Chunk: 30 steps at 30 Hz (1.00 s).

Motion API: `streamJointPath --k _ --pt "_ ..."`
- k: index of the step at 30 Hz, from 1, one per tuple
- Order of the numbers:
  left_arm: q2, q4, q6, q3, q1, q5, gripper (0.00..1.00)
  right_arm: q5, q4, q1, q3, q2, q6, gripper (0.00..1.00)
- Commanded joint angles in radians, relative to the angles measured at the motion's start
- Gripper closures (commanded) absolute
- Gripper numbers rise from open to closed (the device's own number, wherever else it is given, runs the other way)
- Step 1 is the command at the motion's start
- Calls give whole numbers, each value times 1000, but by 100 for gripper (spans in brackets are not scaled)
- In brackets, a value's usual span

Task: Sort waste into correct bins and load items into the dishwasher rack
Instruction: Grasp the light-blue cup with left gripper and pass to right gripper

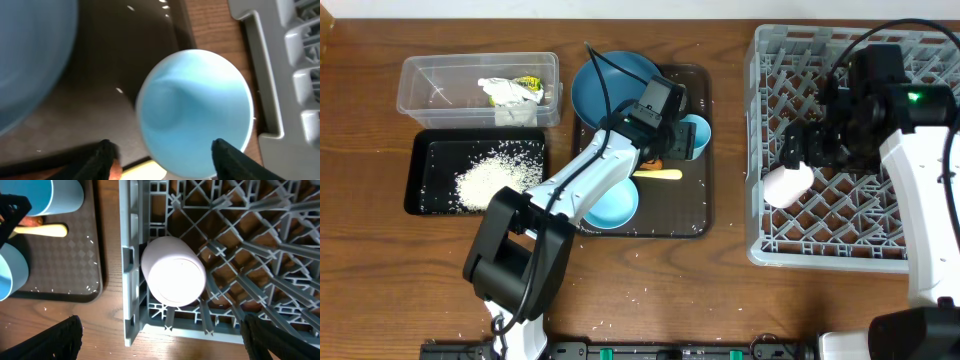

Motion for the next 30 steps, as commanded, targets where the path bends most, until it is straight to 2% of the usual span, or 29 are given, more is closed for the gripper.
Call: streamJointPath --k 1,4,9,13,14,17,21,24,30 --pt "0 2 -16 10 6 -46 42 -4 0 -10 18 -12 -16 2" --pt "12 2 -16 9 3 -46 53 -4 2 -10 18 -12 -16 2" --pt "64 1 -50 9 -3 -45 66 -3 2 -10 18 -12 -16 2" --pt "72 -2 -87 10 0 -42 91 -3 2 -10 18 -12 -16 2" --pt "65 -2 -97 10 2 -41 94 -3 4 -10 18 -12 -16 2" --pt "24 -7 -128 10 19 -3 94 -5 17 -10 18 -12 -16 3" --pt "-66 -45 -127 10 76 223 94 -72 61 -9 18 -12 -18 5" --pt "-132 -71 -127 10 145 426 94 -282 135 1 18 -12 -117 6" --pt "-195 -80 -127 10 307 940 94 -700 292 56 18 -12 -344 6"
